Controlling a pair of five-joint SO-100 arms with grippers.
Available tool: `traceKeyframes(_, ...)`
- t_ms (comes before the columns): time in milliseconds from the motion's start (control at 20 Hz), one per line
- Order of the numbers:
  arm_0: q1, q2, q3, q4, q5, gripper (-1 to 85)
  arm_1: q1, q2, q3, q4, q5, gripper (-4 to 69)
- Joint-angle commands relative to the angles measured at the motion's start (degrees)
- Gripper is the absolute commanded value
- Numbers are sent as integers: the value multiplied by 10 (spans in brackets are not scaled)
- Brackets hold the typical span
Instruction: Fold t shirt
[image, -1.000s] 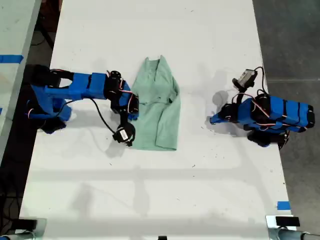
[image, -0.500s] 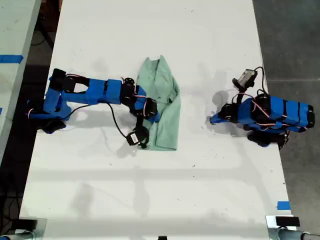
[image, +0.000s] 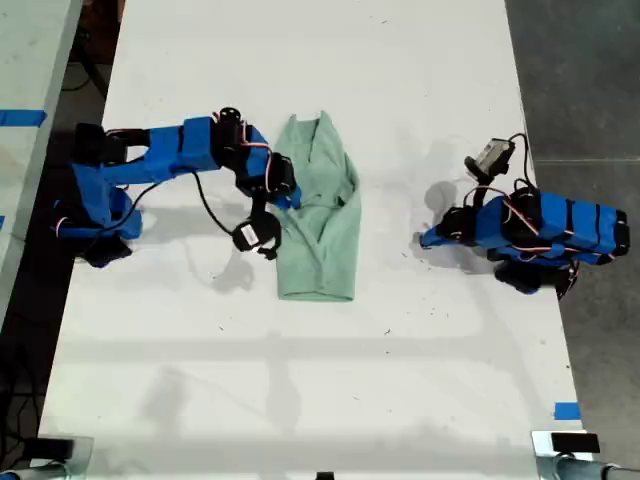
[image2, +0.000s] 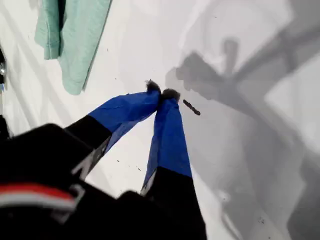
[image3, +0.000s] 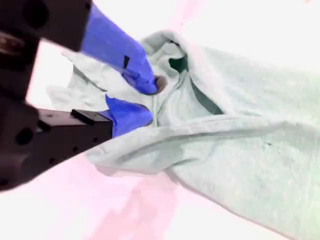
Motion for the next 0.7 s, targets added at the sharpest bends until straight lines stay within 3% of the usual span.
traceKeyframes(0, -3, 177, 70, 23, 4, 0, -4, 8, 27, 4, -2, 15)
traceKeyframes(100, 0, 325, 225, -18, -6, 0, -4, 8, 27, 4, -1, 15)
traceKeyframes(400, 83, 796, 826, -294, -106, 0, -2, 8, 27, 4, 1, 15)
traceKeyframes(500, 83, 889, 957, -350, -85, 0, -2, 8, 27, 4, 3, 15)
traceKeyframes(650, 49, 1049, 1113, -366, -8, 0, -2, 8, 28, 4, 4, 15)
